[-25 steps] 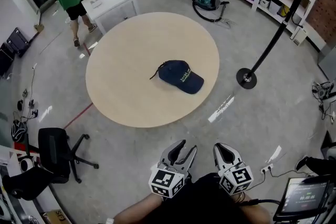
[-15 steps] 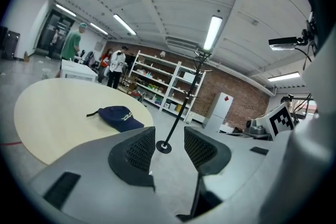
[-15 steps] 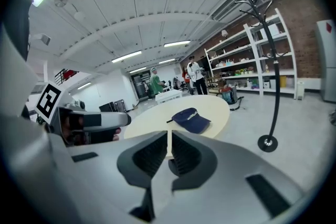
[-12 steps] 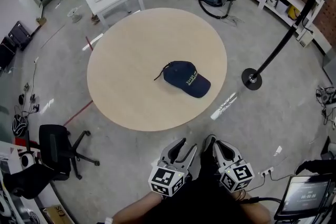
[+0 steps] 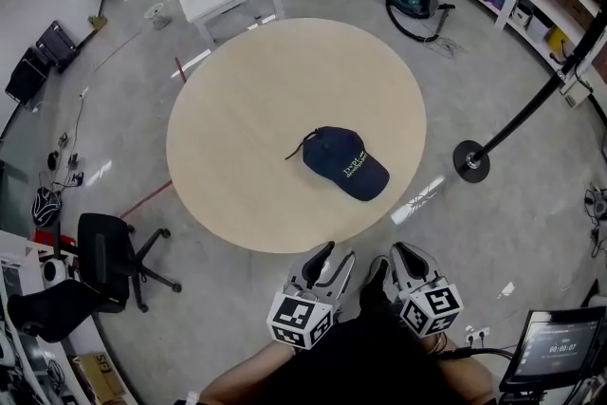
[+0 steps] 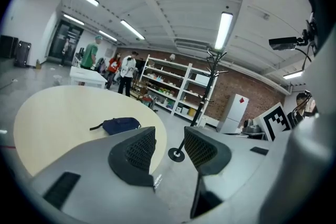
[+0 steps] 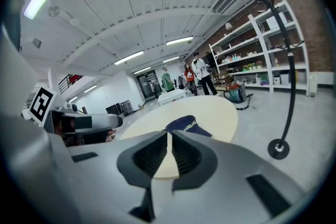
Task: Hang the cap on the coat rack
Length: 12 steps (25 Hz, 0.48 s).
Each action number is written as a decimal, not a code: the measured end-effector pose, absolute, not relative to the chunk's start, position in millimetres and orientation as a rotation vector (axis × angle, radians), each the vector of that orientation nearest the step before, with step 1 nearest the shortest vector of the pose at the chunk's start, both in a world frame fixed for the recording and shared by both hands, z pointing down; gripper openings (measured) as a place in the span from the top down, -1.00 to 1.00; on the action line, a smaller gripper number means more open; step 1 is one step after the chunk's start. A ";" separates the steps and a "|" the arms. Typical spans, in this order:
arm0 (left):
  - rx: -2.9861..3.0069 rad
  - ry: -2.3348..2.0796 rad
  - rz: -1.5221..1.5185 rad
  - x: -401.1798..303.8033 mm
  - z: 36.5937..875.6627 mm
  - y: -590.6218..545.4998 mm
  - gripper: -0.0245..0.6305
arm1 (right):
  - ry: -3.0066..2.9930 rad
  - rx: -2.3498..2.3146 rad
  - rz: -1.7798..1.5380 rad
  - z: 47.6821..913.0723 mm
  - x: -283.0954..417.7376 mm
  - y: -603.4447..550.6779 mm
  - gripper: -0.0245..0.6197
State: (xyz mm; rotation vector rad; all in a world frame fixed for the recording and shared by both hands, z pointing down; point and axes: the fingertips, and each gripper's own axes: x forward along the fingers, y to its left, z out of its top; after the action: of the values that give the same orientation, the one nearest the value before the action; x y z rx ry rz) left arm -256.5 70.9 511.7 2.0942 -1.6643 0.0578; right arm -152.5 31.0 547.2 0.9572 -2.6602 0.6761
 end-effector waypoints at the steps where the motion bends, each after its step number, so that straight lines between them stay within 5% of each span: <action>1: 2.089 -1.675 0.057 -254.9 510.3 61.5 0.37 | -2.660 0.956 0.680 546.5 -149.8 19.5 0.90; 12: 1.991 -1.806 0.047 -241.2 509.3 -17.1 0.37 | -2.690 0.826 0.700 551.4 -134.5 -71.5 0.90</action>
State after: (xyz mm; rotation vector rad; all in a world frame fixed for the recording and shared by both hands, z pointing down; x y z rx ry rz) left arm -241.2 -17.1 509.3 1.9911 -1.8057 0.0465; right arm -134.5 -71.5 551.4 0.8264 -2.6895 0.7002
